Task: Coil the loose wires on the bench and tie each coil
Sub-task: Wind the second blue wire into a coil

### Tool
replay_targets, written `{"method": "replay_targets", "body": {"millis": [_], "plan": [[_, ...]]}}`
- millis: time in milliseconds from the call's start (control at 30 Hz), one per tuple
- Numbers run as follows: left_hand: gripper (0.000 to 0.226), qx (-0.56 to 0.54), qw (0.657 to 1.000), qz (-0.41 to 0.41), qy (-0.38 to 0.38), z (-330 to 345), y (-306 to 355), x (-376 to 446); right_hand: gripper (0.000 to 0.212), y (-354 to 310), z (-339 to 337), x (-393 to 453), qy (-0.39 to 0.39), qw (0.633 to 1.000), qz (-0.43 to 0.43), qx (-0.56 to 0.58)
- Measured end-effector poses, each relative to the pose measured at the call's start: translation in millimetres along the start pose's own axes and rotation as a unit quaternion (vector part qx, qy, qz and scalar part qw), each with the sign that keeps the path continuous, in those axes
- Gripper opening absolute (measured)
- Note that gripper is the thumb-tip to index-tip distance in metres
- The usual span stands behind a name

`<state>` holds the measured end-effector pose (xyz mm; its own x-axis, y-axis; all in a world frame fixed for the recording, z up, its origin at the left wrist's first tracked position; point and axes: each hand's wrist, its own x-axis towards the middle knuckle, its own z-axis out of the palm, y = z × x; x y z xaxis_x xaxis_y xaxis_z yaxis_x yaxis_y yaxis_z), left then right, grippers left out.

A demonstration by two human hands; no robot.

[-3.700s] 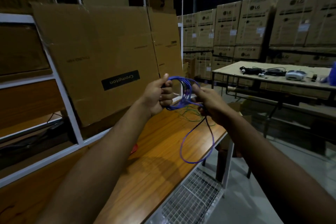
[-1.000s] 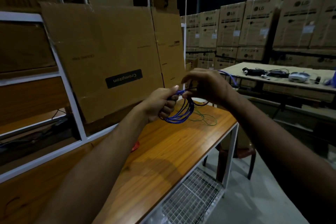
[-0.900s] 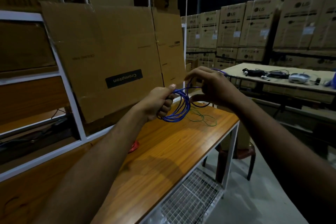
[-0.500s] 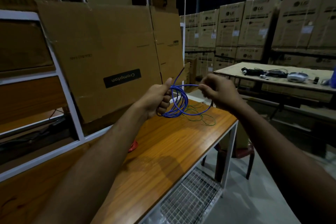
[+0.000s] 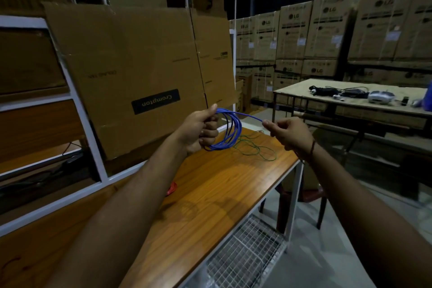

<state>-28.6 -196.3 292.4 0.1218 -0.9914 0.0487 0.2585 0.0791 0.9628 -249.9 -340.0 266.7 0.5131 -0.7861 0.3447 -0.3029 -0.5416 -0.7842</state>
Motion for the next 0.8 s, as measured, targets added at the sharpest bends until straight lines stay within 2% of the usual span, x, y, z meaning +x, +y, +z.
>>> {"method": "replay_targets", "body": {"millis": [100,167,200,300,367,467,533,633,733,800], "plan": [[0.039,0.016,1.000,-0.020,0.010,3,-1,-1,0.035,3,16,-5,0.079,0.992,-0.032,-0.095],[0.040,0.014,0.999,-0.030,0.011,7,-5,-1,0.027,0,27,-7,0.094,0.987,-0.003,-0.133],[0.041,0.002,1.000,-0.026,0.014,10,-7,0,0.022,-4,32,-8,0.076,0.984,0.019,-0.158],[0.041,-0.040,0.998,0.012,0.038,13,-10,5,0.029,-22,44,-15,-0.081,0.975,0.049,-0.203],[0.041,-0.042,0.997,0.036,0.055,11,-8,7,0.035,-30,50,-24,-0.121,0.980,0.034,-0.155],[0.042,-0.041,0.994,0.059,0.086,5,-3,6,0.042,-31,52,-40,-0.049,0.998,0.038,-0.024],[0.042,-0.047,0.991,0.073,0.102,1,0,4,0.032,-31,49,-48,0.003,1.000,-0.004,-0.014],[0.043,-0.082,0.987,0.084,0.108,-3,3,3,0.020,-32,51,-53,-0.008,0.987,-0.138,-0.078],[0.044,-0.112,0.984,0.088,0.106,-2,5,3,0.043,-32,55,-50,-0.069,0.972,-0.193,-0.115],[0.044,-0.126,0.982,0.089,0.108,-1,5,4,0.053,-29,58,-46,-0.074,0.965,-0.219,-0.123]]}}
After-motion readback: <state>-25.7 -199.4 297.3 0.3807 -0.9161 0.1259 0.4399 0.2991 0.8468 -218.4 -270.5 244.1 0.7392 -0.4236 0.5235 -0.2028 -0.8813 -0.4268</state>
